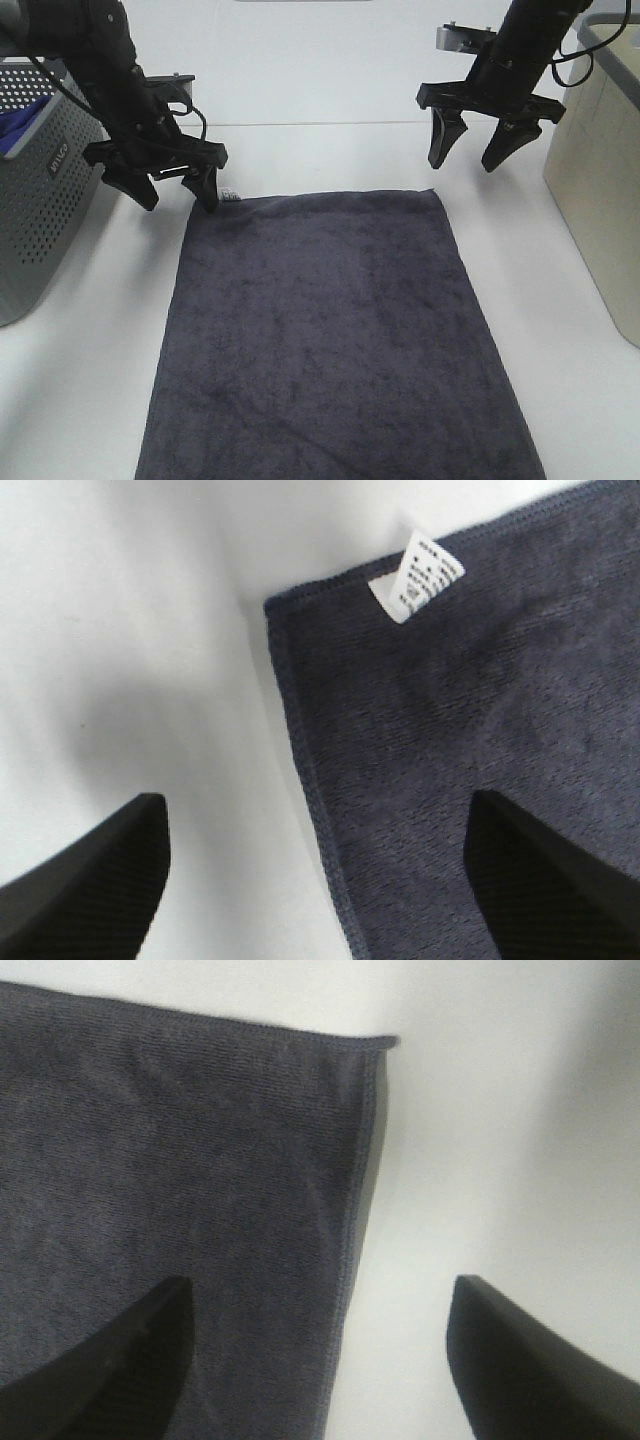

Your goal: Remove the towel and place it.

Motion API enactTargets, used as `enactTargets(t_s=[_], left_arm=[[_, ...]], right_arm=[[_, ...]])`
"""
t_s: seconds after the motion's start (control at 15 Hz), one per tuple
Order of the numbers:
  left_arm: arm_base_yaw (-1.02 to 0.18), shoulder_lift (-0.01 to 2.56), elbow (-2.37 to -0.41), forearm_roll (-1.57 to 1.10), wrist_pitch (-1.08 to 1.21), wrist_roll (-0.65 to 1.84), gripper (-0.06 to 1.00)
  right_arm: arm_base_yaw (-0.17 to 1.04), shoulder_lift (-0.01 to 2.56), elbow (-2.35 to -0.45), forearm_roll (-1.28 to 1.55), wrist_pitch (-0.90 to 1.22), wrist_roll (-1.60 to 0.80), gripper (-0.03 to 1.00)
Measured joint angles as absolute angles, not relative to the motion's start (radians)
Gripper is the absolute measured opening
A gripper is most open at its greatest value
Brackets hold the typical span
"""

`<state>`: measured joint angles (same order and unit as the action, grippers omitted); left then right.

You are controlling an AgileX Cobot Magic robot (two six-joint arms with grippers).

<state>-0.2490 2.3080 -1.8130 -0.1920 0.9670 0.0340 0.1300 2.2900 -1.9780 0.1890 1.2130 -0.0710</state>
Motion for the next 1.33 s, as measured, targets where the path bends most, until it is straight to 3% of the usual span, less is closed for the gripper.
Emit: enactTargets(t_s=[0.47,1.33], left_arm=[[-0.211,2.321,-1.818,-0.296,0.922,0.061,0.78],[-0.208,2.403,-1.833,-0.383,0.798,0.15,0.8]], right_arm=[[0.13,2.352,-1.979,0.175,1.211,-0.099,0.77],[0.13,2.457,-1.979,0.282,1.079,-0.193,0.77]])
